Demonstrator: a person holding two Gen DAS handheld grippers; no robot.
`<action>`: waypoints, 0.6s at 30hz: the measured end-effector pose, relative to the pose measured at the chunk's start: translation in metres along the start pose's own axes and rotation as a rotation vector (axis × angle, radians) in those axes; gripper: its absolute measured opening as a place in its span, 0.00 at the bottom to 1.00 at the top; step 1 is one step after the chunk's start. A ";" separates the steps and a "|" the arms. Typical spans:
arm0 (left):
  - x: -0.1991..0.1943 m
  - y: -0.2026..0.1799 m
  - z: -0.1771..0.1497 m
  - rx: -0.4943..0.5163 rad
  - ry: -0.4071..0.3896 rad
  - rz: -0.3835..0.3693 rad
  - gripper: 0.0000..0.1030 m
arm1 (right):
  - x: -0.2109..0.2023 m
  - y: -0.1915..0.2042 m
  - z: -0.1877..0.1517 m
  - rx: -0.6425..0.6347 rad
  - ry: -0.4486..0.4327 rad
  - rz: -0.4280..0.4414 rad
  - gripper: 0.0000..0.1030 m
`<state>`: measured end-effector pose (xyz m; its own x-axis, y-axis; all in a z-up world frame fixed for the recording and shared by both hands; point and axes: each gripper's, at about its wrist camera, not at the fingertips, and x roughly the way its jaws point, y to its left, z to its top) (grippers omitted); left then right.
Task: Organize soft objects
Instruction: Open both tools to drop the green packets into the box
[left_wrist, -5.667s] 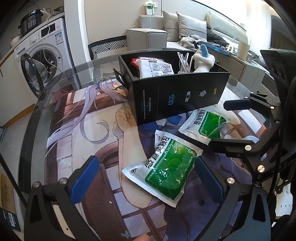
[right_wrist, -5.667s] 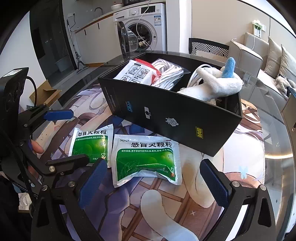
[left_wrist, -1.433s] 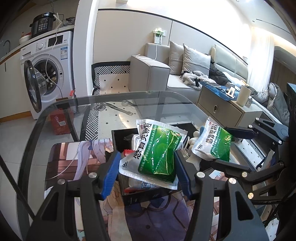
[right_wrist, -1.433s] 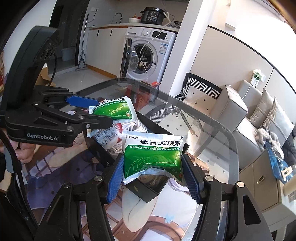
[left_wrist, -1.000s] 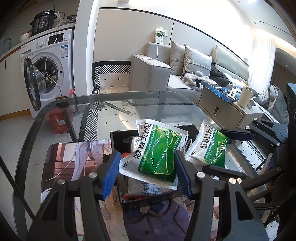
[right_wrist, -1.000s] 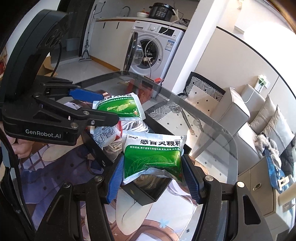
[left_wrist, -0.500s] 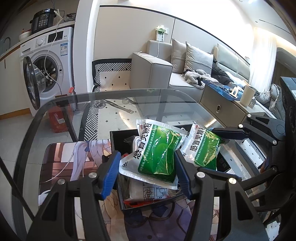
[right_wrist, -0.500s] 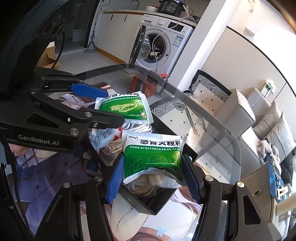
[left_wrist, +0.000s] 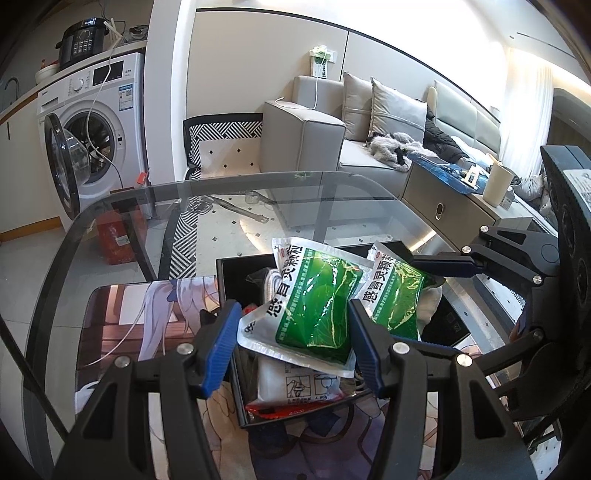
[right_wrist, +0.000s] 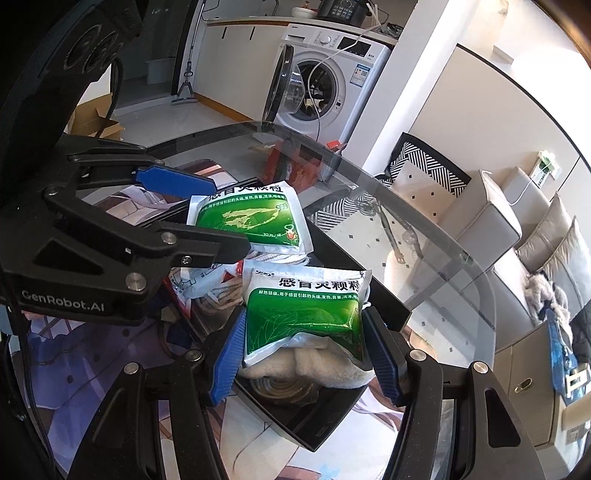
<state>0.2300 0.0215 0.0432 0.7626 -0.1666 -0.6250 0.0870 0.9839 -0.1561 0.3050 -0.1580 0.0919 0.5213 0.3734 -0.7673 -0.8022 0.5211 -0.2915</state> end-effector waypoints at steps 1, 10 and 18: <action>0.000 0.000 0.000 0.001 0.000 0.001 0.56 | 0.001 -0.001 0.000 0.003 -0.001 0.004 0.62; 0.003 0.000 0.000 0.012 0.003 0.002 0.56 | -0.012 -0.002 0.001 0.023 -0.051 -0.016 0.86; 0.003 -0.003 0.001 0.023 0.010 0.017 0.66 | -0.038 -0.003 -0.007 0.056 -0.086 -0.044 0.88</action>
<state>0.2333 0.0182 0.0426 0.7575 -0.1508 -0.6352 0.0892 0.9877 -0.1281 0.2855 -0.1786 0.1178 0.5805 0.4124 -0.7021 -0.7618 0.5796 -0.2893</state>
